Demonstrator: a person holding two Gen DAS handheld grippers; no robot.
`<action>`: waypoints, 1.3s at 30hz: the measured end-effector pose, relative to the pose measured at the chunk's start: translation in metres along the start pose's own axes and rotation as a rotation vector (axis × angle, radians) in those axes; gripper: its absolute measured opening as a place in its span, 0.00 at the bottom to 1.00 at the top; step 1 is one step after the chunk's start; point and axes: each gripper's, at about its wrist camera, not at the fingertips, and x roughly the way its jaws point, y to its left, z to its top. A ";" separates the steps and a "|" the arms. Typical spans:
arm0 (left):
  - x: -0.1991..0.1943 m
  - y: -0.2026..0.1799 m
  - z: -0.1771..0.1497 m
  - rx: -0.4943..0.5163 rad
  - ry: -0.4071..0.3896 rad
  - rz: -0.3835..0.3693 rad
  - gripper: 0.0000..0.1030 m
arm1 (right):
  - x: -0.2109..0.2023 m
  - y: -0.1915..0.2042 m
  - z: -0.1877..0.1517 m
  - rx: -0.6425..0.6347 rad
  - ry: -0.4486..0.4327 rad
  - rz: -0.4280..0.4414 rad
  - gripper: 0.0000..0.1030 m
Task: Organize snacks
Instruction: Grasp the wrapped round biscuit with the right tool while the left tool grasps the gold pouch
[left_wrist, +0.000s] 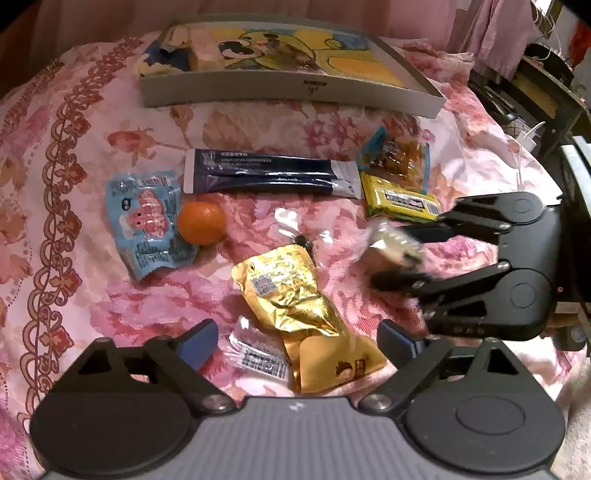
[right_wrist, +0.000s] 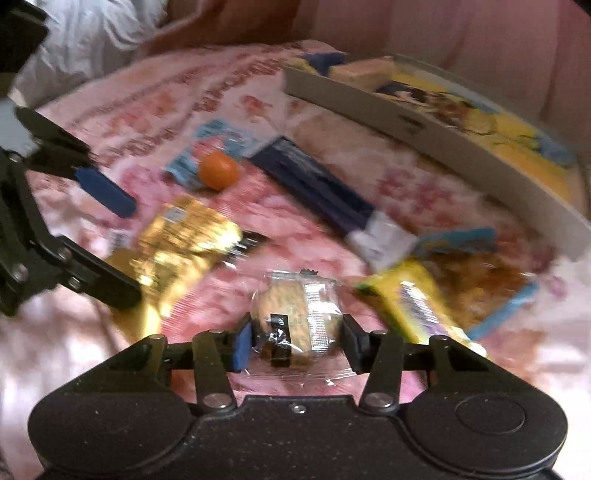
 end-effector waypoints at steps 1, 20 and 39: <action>0.000 -0.001 0.000 0.001 -0.010 0.007 0.90 | -0.001 -0.002 0.000 0.002 0.007 -0.027 0.49; 0.026 -0.028 -0.004 0.147 -0.024 0.202 0.69 | -0.009 -0.033 0.000 0.174 -0.022 -0.061 0.48; 0.015 0.000 0.003 -0.011 -0.018 0.164 0.58 | 0.007 0.009 0.002 0.067 -0.037 0.028 0.48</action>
